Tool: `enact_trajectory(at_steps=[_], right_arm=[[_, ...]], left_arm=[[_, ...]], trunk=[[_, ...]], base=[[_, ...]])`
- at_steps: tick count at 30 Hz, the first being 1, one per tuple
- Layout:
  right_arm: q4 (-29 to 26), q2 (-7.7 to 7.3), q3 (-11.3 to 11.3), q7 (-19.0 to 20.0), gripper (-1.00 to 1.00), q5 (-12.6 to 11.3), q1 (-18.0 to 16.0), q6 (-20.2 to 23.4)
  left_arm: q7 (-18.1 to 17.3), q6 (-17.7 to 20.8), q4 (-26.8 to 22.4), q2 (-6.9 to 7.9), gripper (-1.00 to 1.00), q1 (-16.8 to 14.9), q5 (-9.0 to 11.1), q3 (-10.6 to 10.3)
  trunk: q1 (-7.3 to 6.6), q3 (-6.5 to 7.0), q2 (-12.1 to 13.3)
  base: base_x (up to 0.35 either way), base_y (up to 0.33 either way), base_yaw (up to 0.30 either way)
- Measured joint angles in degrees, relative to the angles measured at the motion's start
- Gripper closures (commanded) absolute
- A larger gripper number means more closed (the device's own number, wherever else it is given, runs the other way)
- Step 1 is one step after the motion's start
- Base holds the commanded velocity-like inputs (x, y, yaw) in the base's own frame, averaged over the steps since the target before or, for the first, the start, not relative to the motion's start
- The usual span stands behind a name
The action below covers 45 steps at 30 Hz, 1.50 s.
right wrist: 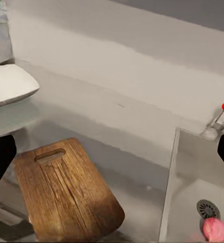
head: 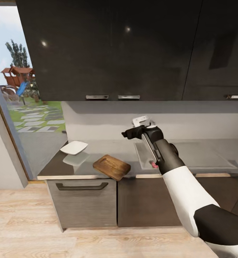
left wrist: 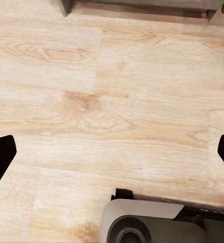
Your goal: In the kitchen, take the Vidalia onion out of the sink, dice it on the chopping board with the paring knife, put the diced onion into the bowl on the countertop, then place both the paring knife and the chopping board into the sink.
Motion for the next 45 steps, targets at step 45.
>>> enact_trajectory(at_steps=[45], right_arm=[[1.1, -10.19, 24.8, 37.8, -1.0, 0.0, 0.0, -3.1]], left_arm=[[0.0, 0.0, -0.1, 0.11, -1.0, 0.0, 0.0, 0.0]], trunk=[[0.04, 0.01, 0.0]], base=[[0.179, 0.045, 0.0]])
